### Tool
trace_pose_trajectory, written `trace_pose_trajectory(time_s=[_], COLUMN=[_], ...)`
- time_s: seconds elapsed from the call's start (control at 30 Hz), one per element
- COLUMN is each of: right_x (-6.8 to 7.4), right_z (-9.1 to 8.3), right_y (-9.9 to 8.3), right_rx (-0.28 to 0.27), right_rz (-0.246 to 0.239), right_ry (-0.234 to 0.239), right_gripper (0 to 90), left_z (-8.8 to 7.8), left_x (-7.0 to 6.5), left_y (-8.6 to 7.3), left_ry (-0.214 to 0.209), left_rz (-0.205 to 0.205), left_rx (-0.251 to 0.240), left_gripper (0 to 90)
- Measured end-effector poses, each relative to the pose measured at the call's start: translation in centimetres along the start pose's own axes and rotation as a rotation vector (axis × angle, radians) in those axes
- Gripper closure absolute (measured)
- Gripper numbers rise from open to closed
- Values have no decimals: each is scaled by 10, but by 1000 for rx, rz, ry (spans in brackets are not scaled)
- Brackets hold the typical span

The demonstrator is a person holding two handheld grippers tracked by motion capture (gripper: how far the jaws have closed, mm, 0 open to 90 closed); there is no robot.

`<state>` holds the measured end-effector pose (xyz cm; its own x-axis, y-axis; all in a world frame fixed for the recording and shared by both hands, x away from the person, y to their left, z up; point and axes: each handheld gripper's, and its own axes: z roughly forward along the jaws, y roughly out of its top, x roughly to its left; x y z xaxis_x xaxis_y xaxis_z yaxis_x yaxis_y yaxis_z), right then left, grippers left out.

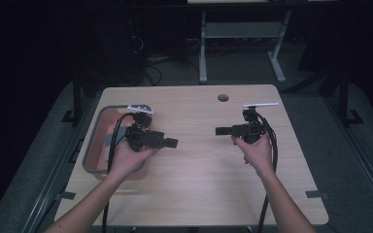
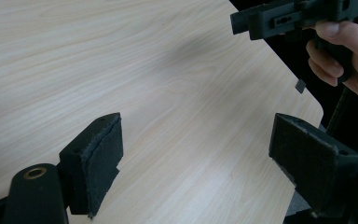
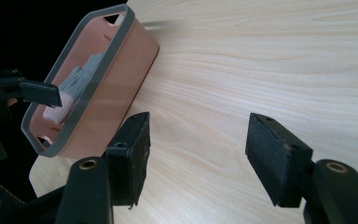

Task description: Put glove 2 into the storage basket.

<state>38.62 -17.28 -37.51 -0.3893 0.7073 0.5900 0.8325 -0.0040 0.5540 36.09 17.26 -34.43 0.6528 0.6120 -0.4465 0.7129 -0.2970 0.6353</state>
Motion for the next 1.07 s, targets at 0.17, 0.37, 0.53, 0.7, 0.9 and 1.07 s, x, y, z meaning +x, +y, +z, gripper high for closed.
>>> trace_pose_trajectory(time_s=[0.17,0.37,0.53,0.7,0.9,1.07], right_x=[-7,-16,-23,-30,-39,-47], right_z=[-6,-13,-18,-23,-32,-37], right_y=[-4,-11,-18,-23,-30,-37], right_rx=[-5,-1,-9,-7,-26,-22], right_rz=[14,23,40,52,74,81], right_ry=[-10,-27,-37,-46,-39,-55], right_gripper=[394,388,387,381,380,374], left_z=[6,14,20,28,41,49], left_x=[-6,-14,-22,-28,-34,-38], left_y=[0,-1,-3,-7,-12,-16], left_ry=[-15,-31,-48,-63,-81,-94], left_rz=[10,28,35,47,50,55], left_rx=[6,17,20,31,57,69], left_gripper=[174,174,174,174,175,174])
